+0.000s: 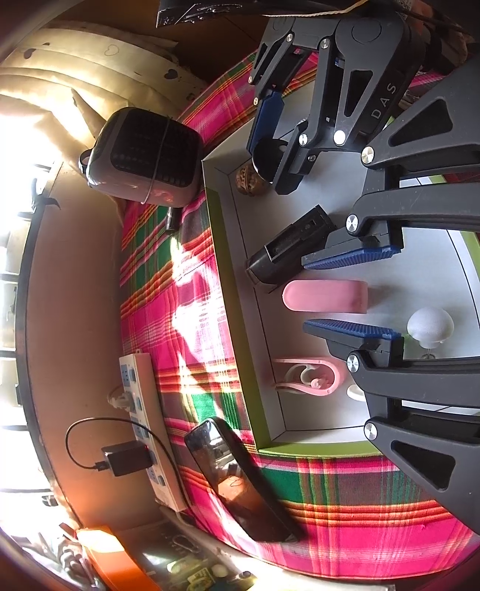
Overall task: Organize objects
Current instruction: 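Open the left tool to release the pink case while the right tool releases the round black case, then withdraw both tools from the box toward the walnut and white cable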
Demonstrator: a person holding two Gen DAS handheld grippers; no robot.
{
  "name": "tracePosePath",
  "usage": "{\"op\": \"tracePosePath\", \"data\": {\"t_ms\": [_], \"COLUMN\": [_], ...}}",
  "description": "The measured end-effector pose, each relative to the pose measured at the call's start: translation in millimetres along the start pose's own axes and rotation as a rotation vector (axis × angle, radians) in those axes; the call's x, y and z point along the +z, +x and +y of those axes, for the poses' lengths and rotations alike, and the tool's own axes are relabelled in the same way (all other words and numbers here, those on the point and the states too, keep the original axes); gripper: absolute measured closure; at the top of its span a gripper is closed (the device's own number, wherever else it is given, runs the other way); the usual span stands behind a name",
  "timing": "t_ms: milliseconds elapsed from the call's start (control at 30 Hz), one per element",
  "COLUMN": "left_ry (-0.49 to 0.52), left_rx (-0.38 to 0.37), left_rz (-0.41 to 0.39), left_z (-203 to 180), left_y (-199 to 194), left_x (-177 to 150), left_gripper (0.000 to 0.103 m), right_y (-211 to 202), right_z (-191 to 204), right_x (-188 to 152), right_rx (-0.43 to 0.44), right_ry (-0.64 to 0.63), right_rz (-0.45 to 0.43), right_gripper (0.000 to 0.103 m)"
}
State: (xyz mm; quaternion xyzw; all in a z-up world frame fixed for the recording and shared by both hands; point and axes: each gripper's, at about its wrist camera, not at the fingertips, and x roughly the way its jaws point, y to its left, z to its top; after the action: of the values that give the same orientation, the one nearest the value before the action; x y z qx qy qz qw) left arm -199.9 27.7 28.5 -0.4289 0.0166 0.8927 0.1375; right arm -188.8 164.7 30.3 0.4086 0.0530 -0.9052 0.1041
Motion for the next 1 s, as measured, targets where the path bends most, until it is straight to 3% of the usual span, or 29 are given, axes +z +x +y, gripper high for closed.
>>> {"op": "tracePosePath", "data": {"t_ms": [333, 1000], "left_ry": [0.001, 0.013], "left_rx": [0.019, 0.039], "left_rz": [-0.023, -0.077], "left_z": [-0.4, -7.2], "left_y": [-11.8, -47.0], "left_x": [-0.7, -14.6], "left_gripper": [0.072, 0.071], "right_y": [-10.7, -46.9], "right_z": [-0.4, 2.1], "right_x": [-0.3, -9.5], "right_rx": [0.009, 0.013], "right_ry": [0.02, 0.049], "right_rz": [-0.029, -0.085], "right_gripper": [0.05, 0.05]}}
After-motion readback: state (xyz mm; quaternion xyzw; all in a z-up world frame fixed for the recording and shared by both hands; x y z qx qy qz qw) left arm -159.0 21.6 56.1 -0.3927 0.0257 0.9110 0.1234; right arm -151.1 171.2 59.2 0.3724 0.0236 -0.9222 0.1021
